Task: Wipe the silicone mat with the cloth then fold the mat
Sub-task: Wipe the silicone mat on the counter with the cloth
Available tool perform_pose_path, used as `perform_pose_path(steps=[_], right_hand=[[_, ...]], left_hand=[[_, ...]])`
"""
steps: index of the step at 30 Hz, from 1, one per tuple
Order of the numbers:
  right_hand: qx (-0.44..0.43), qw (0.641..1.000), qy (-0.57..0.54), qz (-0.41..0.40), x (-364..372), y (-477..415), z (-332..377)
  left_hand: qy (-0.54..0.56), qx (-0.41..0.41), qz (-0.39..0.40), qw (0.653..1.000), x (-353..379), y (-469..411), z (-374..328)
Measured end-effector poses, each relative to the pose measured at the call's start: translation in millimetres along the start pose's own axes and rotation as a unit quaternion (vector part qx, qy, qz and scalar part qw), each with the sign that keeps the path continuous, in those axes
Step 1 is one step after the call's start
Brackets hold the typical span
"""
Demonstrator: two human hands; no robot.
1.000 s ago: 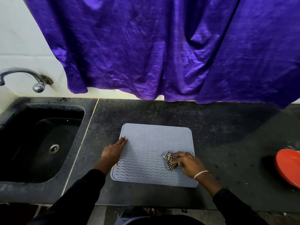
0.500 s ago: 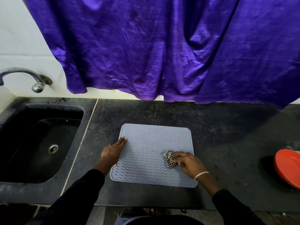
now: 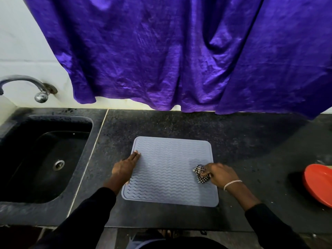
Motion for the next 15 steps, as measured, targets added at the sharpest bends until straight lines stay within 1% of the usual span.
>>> perform_pose_path(steps=[4,8,12,15], right_hand=[[-0.038,0.998,-0.051,-0.016,15,4,11],[-0.039,0.994,-0.092,-0.038,34,15,-3],[-0.024,0.995,-0.089,-0.040,30,21,-24],[0.001,0.998,-0.062,-0.012,20,19,-30]], left_hand=[[0.002,-0.005,0.004,1.000,1,-1,1],[-0.002,-0.003,0.001,1.000,2,-2,2],[0.001,0.000,0.003,1.000,3,-3,2],[0.001,0.002,0.002,1.000,3,-2,1]])
Point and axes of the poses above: each hand's wrist, its own y-axis away from the middle knuckle, its own x-axis out of the palm, z = x × y, the point moved 1 cm from there along -y, towards the middle knuckle, and after that the axes turned 4 degrees about -z, right-handed, at the moved point
